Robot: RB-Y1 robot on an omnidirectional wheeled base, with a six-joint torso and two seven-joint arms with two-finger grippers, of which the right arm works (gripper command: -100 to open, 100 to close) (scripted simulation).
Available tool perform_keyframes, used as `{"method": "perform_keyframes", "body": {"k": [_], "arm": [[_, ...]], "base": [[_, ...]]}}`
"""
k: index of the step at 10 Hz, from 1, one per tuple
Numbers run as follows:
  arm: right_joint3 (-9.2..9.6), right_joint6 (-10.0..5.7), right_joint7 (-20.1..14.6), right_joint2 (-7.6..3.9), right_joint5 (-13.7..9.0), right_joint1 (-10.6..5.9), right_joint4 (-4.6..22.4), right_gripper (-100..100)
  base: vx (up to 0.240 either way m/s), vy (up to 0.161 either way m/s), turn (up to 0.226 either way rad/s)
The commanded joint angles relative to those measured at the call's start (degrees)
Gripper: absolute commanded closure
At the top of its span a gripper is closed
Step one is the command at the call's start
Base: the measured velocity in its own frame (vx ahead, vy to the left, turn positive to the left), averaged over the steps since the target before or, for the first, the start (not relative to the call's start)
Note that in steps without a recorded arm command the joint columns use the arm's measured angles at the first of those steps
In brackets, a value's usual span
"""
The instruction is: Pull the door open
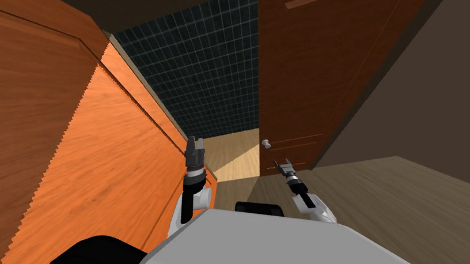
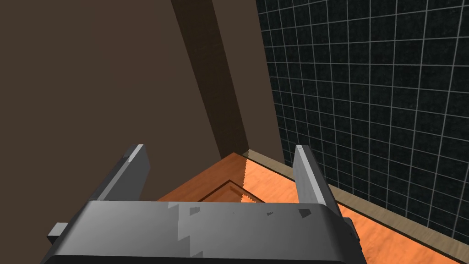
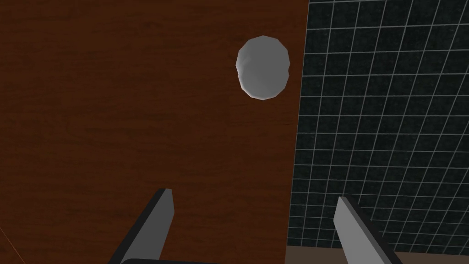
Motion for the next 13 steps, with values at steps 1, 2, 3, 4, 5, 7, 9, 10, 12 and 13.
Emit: {"method": "perform_keyframes", "body": {"k": [1, 2, 3, 4, 5, 7, 9, 10, 12, 13], "arm": [[-0.4, -0.67, 1.31, 0.16, 0.56, -0.71, 2.06, -100], [-0.67, -1.04, 2.24, 0.43, 1.01, -1.2, 3.42, -100], [-0.8, -1.23, 2.71, 0.57, 1.24, -1.44, 4.09, -100], [-1.06, -1.6, 3.64, 0.88, 1.69, -1.93, 5.44, -100], [-1.19, -1.79, 4.1, 1.04, 1.92, -2.17, 6.11, -100], [-1.99, -3.0, 3.06, -1.0, 1.07, -1.76, 7.06, -100], [-2.57, -3.85, 2.25, -2.46, 0.58, -1.29, 7.66, -100], [-2.57, -3.85, 2.25, -2.46, 0.58, -1.29, 7.66, -100], [-3.73, -5.56, 0.61, -5.27, -0.4, -0.34, 8.88, -100], [-4.21, -6.28, -0.08, -6.42, -0.82, 0.06, 9.39, -100]], "base": [[0.117, 0.016, 0.032], [0.101, 0.011, 0.016], [0.091, -0.012, 0.013], [0.101, -0.044, 0.018], [0.093, -0.048, 0.015], [0.03, 0.049, 0.077], [0.043, 0.153, 0.087], [0.052, 0.106, 0.047], [0.128, 0.091, 0.133], [0.197, 0.102, 0.157]]}}
